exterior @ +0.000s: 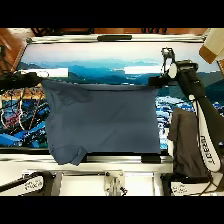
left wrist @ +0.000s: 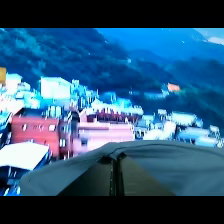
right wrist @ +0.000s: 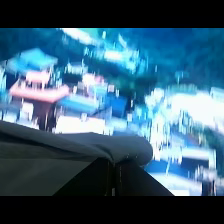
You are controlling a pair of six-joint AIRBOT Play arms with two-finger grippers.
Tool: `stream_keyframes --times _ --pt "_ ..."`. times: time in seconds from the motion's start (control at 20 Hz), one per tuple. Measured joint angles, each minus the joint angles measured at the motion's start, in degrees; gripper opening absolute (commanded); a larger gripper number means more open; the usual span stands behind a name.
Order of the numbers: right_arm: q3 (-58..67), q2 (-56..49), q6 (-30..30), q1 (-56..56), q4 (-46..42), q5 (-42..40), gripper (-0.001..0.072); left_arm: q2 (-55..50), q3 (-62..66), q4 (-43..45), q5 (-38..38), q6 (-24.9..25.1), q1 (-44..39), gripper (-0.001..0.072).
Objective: Fold the shirts.
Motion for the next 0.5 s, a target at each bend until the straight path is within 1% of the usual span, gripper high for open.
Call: stream_keyframes --times 0.15,0.3,0.4,0.5 --pt "-0.1 -3.2 1.5 -1.4 -1.7 -9.7 0.0073 -5.5 -0.2 -1.3 11.0 1.0 -3.3 0.0034" --pt "-0.2 -5.4 5.5 -3.8 -2.1 -16.0 0.0073 -9.5 -0.2 -2.2 19.1 1.3 -5.7 0.0033" --pt "-0.2 -6.5 7.3 -4.9 -0.1 -16.9 0.0074 -11.6 -0.2 -3.1 22.0 0.3 -6.5 0.0033" --pt "-0.2 -7.2 7.1 -4.9 2.5 -15.5 0.0074 -13.4 -0.2 -3.8 22.5 -0.8 -6.8 0.0033"
